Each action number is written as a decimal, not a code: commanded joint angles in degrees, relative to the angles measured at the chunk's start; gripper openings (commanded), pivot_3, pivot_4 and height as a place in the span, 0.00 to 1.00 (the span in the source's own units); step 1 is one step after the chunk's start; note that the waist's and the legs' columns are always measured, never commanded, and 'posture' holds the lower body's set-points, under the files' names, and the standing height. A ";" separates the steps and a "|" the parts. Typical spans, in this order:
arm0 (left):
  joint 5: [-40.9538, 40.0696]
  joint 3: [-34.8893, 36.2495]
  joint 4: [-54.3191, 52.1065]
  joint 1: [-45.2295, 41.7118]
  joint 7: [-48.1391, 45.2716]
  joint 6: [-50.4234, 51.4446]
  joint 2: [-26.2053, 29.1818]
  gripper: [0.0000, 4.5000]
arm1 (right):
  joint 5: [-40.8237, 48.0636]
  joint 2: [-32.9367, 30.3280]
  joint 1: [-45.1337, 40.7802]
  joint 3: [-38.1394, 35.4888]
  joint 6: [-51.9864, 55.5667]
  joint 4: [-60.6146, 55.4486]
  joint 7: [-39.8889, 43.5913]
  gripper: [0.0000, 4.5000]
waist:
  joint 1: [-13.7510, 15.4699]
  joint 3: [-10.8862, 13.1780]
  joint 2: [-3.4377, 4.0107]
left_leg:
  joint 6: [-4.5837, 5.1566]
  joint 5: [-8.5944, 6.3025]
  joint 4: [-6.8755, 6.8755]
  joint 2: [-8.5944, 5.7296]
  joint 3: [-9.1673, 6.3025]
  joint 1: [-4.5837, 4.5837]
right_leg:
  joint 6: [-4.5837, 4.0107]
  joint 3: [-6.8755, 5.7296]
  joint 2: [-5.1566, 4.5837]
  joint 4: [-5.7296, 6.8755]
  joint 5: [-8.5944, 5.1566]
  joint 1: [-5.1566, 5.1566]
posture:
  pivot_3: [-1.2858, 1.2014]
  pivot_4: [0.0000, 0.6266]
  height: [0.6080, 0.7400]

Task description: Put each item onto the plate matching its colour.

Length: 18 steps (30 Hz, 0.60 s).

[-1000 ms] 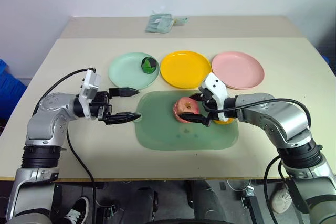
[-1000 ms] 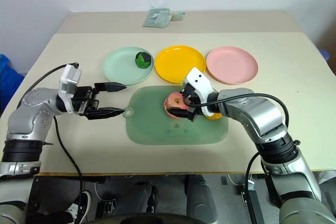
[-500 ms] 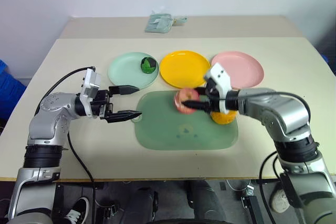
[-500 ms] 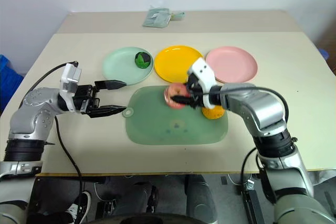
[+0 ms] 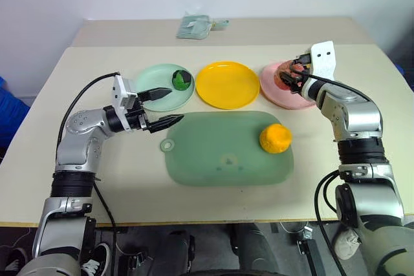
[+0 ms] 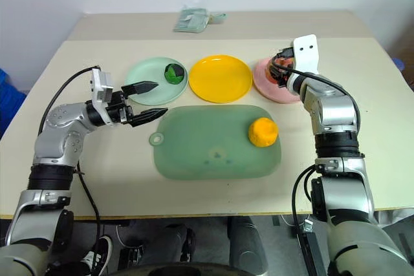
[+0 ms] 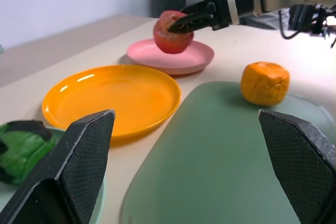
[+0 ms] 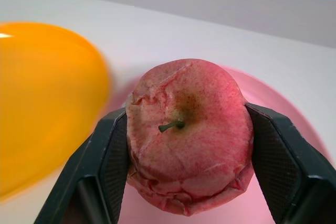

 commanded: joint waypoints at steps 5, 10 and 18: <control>-2.59 1.41 -2.46 0.03 -2.16 -0.43 1.12 1.00 | 3.80 -0.09 -2.61 -4.54 -3.88 -4.00 4.61 0.99 | -0.11 0.00 0.00 | -0.04 0.02 0.05 0.01 0.00 0.05 | 0.00 0.00 0.01 0.03 0.00 0.02 | 0.52 0.24 1.00; -7.26 1.51 -5.37 1.99 -8.99 3.36 4.03 1.00 | 20.68 -6.04 5.09 -4.62 11.64 -23.26 24.92 0.99 | -0.35 0.01 0.02 | -0.02 0.02 0.00 0.07 -0.05 0.05 | 0.00 -0.01 0.07 0.13 0.00 0.01 | 0.52 0.24 1.00; -6.55 -0.05 -5.85 2.39 -10.50 2.78 3.95 1.00 | 18.84 -23.52 21.49 5.24 15.41 -39.13 38.21 0.99 | 0.76 0.01 0.01 | 0.52 -0.29 0.25 -0.05 -0.06 0.25 | 0.00 -0.07 -0.06 -0.16 0.00 0.45 | 0.52 0.24 1.00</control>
